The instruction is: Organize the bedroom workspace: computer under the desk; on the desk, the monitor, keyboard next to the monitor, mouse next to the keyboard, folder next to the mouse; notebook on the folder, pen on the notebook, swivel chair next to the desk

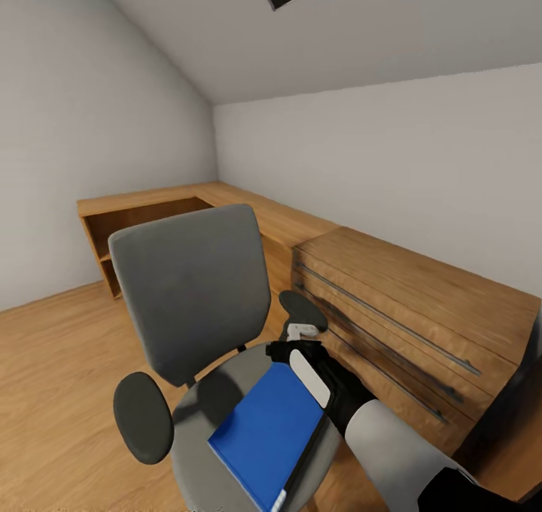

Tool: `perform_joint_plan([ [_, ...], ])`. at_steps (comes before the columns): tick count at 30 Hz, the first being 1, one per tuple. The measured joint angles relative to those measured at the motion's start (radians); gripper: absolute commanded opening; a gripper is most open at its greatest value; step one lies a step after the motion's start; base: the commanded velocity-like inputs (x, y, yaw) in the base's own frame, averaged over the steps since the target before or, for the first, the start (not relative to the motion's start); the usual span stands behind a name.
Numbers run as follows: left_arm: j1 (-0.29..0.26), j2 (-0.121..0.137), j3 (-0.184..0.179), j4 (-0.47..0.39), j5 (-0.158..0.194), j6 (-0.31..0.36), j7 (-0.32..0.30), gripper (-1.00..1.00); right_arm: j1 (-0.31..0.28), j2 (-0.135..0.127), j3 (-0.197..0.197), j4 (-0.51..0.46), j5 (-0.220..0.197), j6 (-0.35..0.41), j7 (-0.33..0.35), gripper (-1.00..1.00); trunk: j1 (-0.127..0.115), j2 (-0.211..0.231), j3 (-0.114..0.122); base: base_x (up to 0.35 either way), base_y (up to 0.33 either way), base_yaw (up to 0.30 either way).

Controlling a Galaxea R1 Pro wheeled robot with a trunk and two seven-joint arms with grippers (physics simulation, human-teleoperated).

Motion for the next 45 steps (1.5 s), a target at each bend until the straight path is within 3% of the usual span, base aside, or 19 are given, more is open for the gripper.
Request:
perform_joint_plan([
  [10,0.0,-0.001,-0.001,0.004,0.0,-0.001,0.0,1.0,0.0,0.0,0.0,0.0,0.0,0.0,0.0,1.0,0.0,0.0,0.0,0.0,0.0,0.092],
  [30,0.0,-0.001,0.002,0.003,0.005,0.0,0.01,1.0,-0.001,0.0,-0.001,0.0,0.0,0.0,0.0,1.0,0.077,-0.14,-0.063,0.0,0.0,0.003],
  [45,0.0,0.002,-0.002,0.003,0.0,0.0,-0.001,1.0,0.0,0.0,-0.001,0.0,0.001,0.0,0.0,1.0,0.077,-0.14,-0.063,0.0,0.0,0.0],
])
